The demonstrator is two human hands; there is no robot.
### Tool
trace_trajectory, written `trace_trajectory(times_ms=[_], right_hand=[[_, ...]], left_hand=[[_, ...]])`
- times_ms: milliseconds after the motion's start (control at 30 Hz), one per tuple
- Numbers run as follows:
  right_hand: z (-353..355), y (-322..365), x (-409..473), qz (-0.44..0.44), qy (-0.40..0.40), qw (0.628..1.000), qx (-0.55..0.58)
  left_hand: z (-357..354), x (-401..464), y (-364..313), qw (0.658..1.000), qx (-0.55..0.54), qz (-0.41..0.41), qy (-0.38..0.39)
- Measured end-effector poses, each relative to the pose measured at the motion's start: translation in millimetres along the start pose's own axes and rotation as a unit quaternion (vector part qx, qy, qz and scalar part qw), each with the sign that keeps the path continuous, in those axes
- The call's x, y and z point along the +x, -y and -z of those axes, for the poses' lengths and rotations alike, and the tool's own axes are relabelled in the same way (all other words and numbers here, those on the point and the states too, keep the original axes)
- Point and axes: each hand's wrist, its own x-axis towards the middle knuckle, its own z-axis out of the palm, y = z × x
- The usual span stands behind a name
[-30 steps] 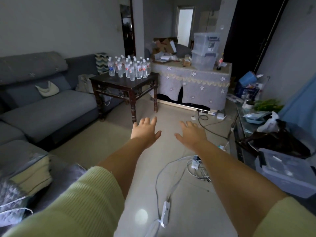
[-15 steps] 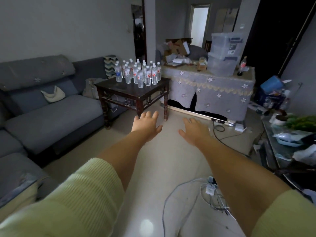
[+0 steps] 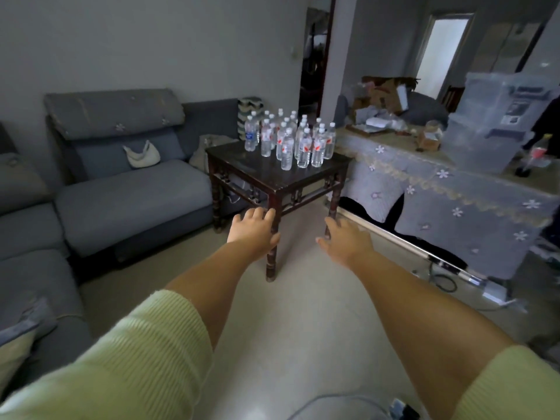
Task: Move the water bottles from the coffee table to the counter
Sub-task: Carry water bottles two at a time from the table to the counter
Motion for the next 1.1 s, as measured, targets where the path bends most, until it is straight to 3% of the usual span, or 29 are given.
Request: trace_trajectory(times_ms=[500,900,1100], right_hand=[[-15.8,-0.3,200.7,0.066,0.035,0.997,0.0],[-20.5,102.5,444.2,0.067,0.032,0.997,0.014],[-35.5,131.9,530.2,0.059,0.062,0.996,0.015]], left_hand=[[-44.7,163.6,43.5,0.997,0.004,0.079,0.024],[-60.8,379.2,203.0,0.997,0.0,0.082,0.006],[-82.2,446.6,253.2,0.997,-0.004,0.074,0.034]])
